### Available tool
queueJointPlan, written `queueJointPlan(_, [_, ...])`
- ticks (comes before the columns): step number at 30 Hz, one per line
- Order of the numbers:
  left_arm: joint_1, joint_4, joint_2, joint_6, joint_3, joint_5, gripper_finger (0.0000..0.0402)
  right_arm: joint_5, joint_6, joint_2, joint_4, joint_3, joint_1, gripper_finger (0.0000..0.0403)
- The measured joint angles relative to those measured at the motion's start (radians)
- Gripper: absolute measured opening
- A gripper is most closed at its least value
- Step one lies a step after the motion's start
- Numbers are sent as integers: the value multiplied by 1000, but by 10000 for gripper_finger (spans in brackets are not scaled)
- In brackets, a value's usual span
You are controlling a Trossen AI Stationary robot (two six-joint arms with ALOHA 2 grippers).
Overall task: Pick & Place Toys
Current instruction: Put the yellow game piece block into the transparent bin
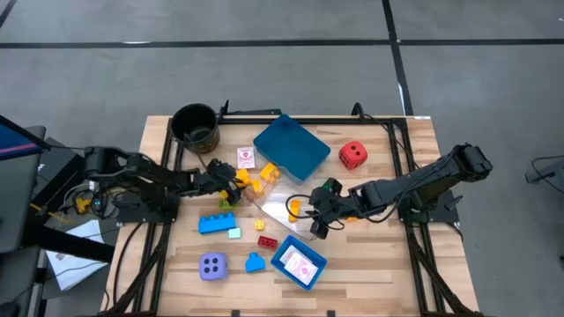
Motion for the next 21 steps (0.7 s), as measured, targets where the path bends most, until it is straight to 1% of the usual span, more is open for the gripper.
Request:
queueJointPlan(5, [0,22,48,15,14,-5,398,0,0,0,-1,0,0,136])
queueJointPlan(10, [1,10,33,23,14,2,397,0,0,0,-3,0,0,137])
queueJointPlan(13, [1,7,29,24,13,5,388,0,0,0,-3,0,0,136])
queueJointPlan(17, [1,0,29,23,13,9,356,0,0,0,-6,0,0,137])
queueJointPlan(21, [0,-2,28,23,13,23,304,0,0,0,-8,0,0,137])
